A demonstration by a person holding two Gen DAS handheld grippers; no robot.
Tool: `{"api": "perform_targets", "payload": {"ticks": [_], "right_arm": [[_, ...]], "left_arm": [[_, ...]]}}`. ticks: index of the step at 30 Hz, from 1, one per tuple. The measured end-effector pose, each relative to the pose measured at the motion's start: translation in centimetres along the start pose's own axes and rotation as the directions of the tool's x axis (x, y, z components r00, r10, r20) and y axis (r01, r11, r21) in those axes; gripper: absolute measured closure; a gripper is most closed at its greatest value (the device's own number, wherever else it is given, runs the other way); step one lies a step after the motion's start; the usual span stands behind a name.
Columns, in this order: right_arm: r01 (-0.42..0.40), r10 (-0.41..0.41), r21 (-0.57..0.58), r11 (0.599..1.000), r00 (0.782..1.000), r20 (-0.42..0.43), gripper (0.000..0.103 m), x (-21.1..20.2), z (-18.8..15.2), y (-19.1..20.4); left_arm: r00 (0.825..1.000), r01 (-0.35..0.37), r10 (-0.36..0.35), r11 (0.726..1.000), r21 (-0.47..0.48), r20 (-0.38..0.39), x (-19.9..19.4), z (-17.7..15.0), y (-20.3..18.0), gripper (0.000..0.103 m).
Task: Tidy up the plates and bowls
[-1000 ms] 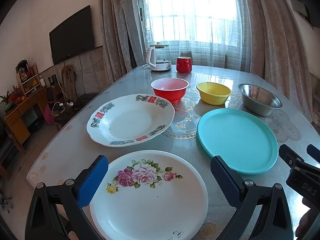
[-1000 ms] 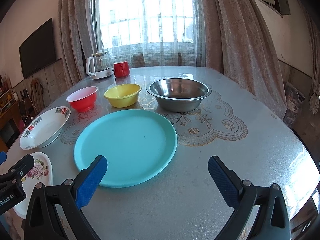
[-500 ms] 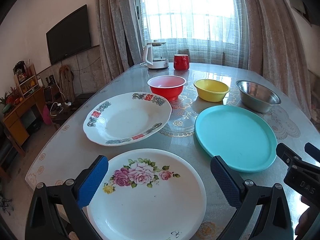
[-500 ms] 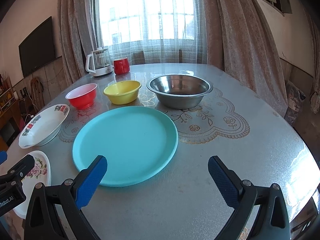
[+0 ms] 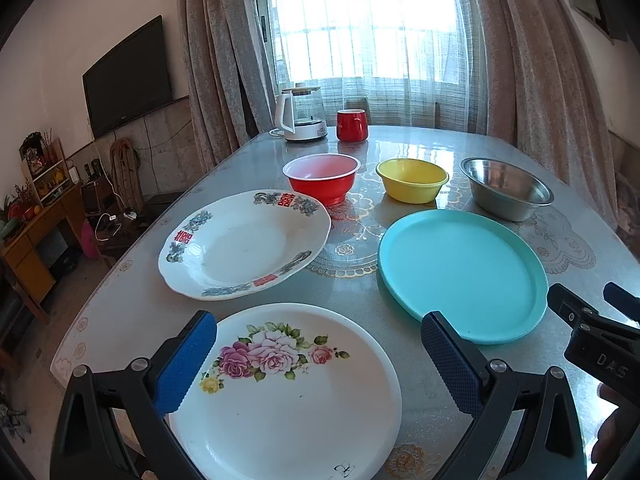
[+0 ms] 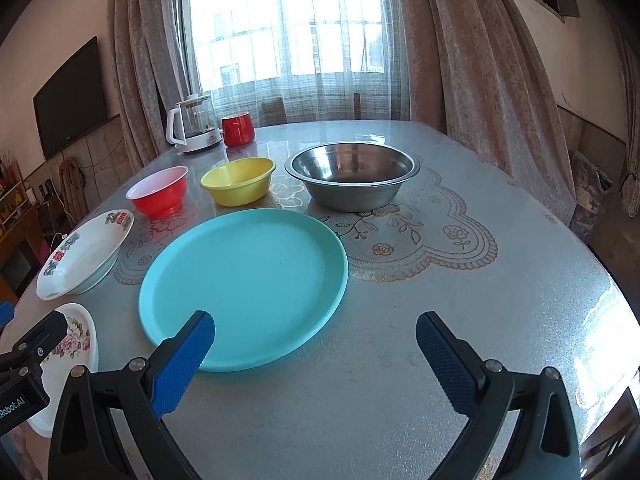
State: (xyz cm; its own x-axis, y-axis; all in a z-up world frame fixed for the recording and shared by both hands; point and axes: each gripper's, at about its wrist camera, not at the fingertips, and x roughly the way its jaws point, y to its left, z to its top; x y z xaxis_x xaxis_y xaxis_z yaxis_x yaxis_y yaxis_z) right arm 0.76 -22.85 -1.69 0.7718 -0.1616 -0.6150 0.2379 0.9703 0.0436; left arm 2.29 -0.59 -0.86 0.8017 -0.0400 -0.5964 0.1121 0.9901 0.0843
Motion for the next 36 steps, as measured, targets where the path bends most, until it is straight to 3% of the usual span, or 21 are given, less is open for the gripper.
{"api": "perform_targets", "payload": {"ticks": [5,8,11,18,20,22,24,25,29,30,36], "right_arm": [[-0.011,0.011,0.016,1.0,1.0,-0.007,0.002,0.3,0.3,-0.6],[-0.031,0.032,0.028,0.999,0.999,-0.022,0.005,0.6,0.7,-1.2],[-0.059,0.062,0.061,0.996,0.997,-0.042,0.005,1.1,1.3,-2.2],[-0.193,0.224,0.231,0.954,0.968,-0.115,0.008,3.6,3.0,-5.5],[-0.24,0.288,0.294,0.925,0.949,-0.131,0.018,4.7,3.2,-6.4],[-0.269,0.337,0.345,0.899,0.929,-0.155,0.043,6.0,3.4,-7.0],[-0.261,0.337,0.346,0.901,0.924,-0.18,0.053,7.0,3.4,-7.2],[-0.258,0.336,0.345,0.902,0.922,-0.19,0.056,7.3,3.3,-7.1],[-0.225,0.301,0.312,0.923,0.928,-0.221,0.066,8.6,3.3,-6.7],[-0.225,0.3,0.311,0.923,0.928,-0.219,0.069,8.8,3.2,-6.7],[-0.216,0.281,0.276,0.937,0.933,-0.225,0.076,9.4,3.7,-6.7]], "left_arm": [[0.999,0.038,-0.038,0.999,0.027,-0.006,0.2,0.7,-0.3,0.0],[0.992,0.12,-0.119,0.992,0.04,-0.029,0.5,1.2,-0.1,0.0],[0.972,0.227,-0.226,0.974,0.002,-0.071,1.1,2.0,0.5,0.0],[0.924,0.347,-0.349,0.937,-0.038,-0.158,3.0,4.4,1.0,0.002],[0.901,0.389,-0.391,0.92,-0.047,-0.187,3.9,5.2,0.9,0.01],[0.884,0.414,-0.414,0.909,-0.05,-0.217,4.7,5.8,0.6,0.029],[0.871,0.432,-0.432,0.9,-0.056,-0.233,5.6,6.4,0.5,0.032],[0.869,0.434,-0.432,0.9,-0.049,-0.241,5.9,6.6,0.3,0.042],[0.854,0.437,-0.425,0.899,-0.03,-0.3,8.1,7.5,-0.5,0.058],[0.848,0.439,-0.425,0.898,-0.029,-0.317,8.6,7.6,-0.6,0.068],[0.829,0.425,-0.399,0.905,-0.022,-0.392,11.9,8.0,-1.7,0.076]]}}
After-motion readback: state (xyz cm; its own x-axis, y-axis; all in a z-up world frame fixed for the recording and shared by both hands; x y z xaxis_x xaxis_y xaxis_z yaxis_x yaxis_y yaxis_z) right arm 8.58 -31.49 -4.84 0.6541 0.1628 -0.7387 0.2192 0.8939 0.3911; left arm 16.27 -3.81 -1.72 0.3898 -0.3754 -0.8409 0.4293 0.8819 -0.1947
